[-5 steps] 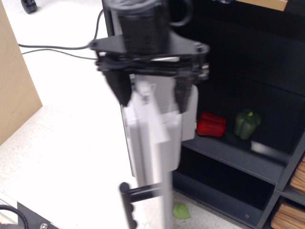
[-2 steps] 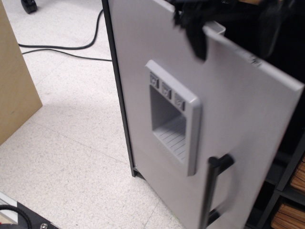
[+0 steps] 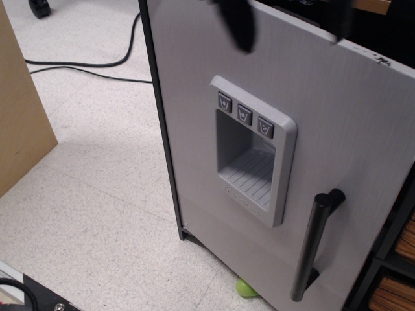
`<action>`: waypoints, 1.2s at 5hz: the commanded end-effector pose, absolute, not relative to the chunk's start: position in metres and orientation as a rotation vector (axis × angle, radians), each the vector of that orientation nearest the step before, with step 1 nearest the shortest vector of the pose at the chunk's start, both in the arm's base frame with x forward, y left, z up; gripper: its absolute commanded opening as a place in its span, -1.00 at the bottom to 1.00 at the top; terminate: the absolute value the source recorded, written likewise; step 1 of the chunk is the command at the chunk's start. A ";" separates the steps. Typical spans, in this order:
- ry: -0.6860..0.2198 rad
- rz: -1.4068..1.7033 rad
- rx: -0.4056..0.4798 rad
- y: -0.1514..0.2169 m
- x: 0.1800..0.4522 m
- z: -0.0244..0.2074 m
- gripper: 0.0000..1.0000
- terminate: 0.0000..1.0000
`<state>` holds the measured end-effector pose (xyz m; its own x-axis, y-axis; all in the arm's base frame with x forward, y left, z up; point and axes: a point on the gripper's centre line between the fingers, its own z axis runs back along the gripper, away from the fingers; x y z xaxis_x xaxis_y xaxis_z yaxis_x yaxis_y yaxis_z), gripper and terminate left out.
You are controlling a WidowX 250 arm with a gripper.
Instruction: Close fridge
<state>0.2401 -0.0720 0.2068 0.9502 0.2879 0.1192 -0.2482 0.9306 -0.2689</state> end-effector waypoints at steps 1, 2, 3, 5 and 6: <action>-0.182 0.221 -0.095 -0.059 0.235 0.139 1.00 -1.00; -0.197 0.192 -0.067 -0.068 0.254 0.106 1.00 -1.00; -0.194 0.190 -0.083 -0.080 0.273 0.081 1.00 -1.00; -0.214 0.196 -0.180 -0.105 0.313 0.073 1.00 -1.00; -0.247 0.187 -0.182 -0.110 0.325 0.072 1.00 -1.00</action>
